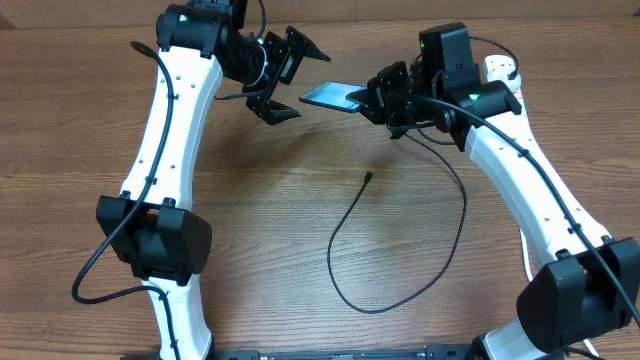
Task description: Plug charger to phone and switch on socket
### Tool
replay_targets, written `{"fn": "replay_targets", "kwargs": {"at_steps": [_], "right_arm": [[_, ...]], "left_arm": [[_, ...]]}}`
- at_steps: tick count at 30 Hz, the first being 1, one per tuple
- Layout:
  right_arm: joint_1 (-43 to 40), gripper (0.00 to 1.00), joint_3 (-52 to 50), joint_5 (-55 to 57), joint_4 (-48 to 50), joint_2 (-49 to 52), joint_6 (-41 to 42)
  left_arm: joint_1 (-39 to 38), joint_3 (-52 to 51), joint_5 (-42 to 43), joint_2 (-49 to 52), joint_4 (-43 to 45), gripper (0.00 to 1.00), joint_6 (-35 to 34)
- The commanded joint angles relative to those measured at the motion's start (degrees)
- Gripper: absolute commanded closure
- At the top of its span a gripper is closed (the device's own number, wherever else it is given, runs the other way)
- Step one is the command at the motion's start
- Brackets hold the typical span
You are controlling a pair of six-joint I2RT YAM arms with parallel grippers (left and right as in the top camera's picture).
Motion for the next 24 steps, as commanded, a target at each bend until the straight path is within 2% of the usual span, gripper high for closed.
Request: {"fn": "replay_targets", "kwargs": {"at_steps": [1, 5, 9, 14, 24], "right_arm": [[0.17, 0.96, 1.22, -2.67, 1.05, -0.28, -0.33], [0.17, 0.96, 1.25, -3.06, 1.25, -0.28, 2.89], [0.17, 0.96, 1.25, -3.56, 1.2, -0.28, 9.53], [0.17, 0.96, 1.22, -3.93, 1.29, -0.28, 16.74], [1.51, 0.96, 1.22, -6.27, 8.24, -0.28, 18.91]], "left_arm": [[-0.39, 0.0, 1.42, 0.5, -0.2, 0.02, -0.24], [-0.52, 0.0, 2.97, 0.5, -0.24, 0.03, -1.86], [-0.74, 0.0, 2.82, 0.5, -0.02, 0.03, -4.76], [-0.76, 0.0, 1.55, 0.5, 2.14, 0.04, -5.11], [-1.62, 0.0, -0.59, 0.5, 2.19, 0.07, -9.03]]}}
